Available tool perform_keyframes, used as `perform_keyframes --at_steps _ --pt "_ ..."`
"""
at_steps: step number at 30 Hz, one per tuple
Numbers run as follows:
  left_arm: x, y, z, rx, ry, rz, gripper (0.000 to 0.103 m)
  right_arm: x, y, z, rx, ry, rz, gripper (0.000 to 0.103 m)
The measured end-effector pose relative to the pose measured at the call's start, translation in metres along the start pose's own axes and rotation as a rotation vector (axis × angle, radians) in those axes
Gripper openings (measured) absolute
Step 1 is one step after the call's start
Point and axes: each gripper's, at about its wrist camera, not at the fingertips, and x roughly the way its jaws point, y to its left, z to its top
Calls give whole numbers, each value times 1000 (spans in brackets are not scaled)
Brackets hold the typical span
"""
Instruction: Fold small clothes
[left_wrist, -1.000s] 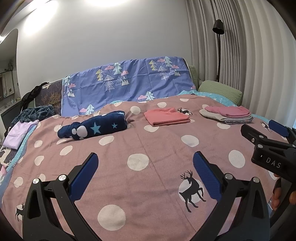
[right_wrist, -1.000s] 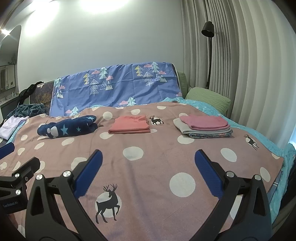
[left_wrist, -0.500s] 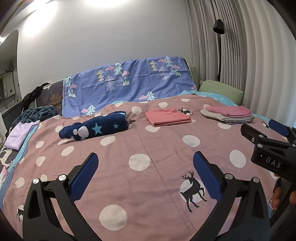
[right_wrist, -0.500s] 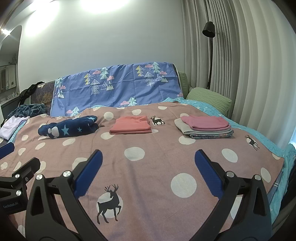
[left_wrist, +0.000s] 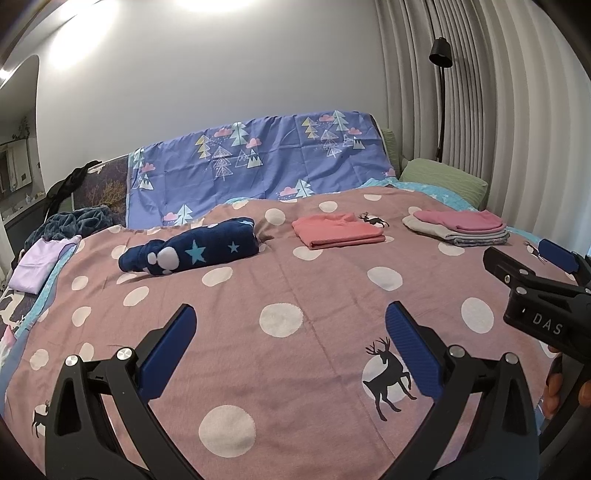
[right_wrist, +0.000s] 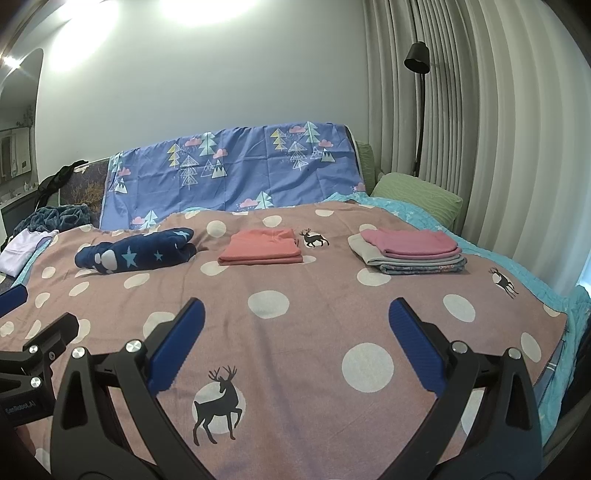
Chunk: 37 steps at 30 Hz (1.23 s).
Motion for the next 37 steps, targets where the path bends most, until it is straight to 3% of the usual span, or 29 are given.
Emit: perform_keyframes --at_steps 37 --pt "2 -1 -3 -4 10 3 102 3 -2 -2 2 6 -4 101"
